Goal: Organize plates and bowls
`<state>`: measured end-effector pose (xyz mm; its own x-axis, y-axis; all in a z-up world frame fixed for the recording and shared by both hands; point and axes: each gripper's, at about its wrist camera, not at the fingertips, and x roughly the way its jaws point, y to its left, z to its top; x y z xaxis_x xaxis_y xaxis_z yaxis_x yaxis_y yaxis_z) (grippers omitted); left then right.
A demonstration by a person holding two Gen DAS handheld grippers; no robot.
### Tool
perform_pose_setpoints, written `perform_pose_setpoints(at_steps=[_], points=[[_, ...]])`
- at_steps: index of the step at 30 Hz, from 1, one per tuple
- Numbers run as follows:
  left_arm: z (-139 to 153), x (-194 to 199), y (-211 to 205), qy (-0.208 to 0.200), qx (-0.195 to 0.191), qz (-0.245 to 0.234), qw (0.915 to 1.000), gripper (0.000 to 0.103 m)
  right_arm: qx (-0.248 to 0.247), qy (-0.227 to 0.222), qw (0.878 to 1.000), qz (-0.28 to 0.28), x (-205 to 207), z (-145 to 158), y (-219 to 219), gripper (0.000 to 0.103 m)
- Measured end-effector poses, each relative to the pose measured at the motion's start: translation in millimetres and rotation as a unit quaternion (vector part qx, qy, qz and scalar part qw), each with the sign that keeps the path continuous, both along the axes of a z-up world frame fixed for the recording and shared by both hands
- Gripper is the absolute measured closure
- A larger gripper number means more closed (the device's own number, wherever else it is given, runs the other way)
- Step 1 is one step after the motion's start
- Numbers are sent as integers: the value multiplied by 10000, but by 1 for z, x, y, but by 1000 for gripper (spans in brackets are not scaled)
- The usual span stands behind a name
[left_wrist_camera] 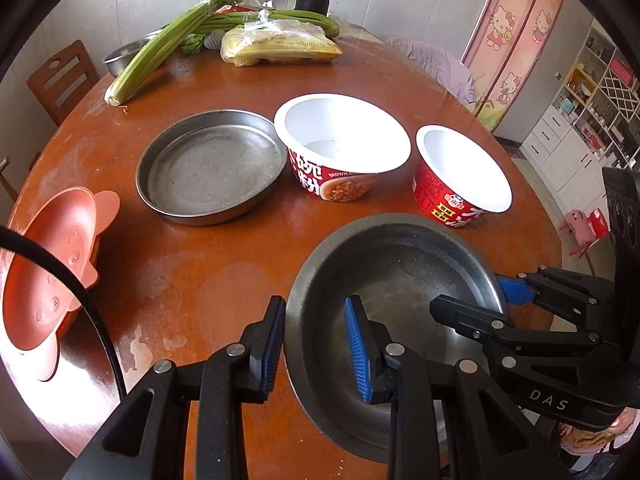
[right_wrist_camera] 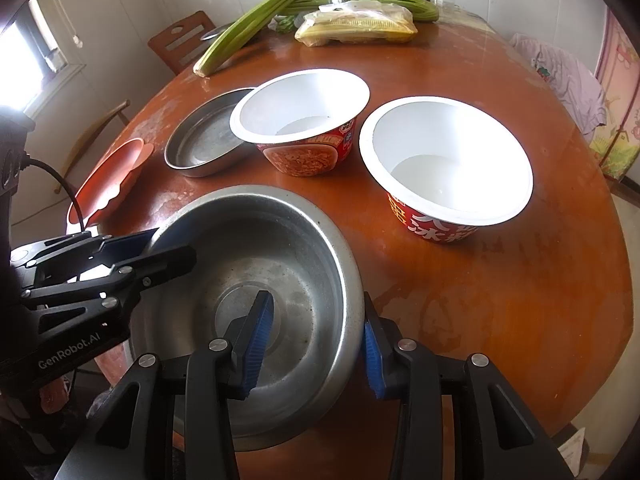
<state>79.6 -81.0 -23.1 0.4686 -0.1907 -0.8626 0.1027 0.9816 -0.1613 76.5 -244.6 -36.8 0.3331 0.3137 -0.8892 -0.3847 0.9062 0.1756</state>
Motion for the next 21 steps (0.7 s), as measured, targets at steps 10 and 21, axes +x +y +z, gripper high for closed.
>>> perform_pose_setpoints(at_steps=[10, 21], points=[[9, -2, 10, -124, -45, 151, 9998, 73, 106, -72, 9999, -58, -1, 8, -6, 60], [28, 6, 18, -353, 19, 272, 9990, 71, 186, -266, 9995, -47, 3, 27, -10, 60]])
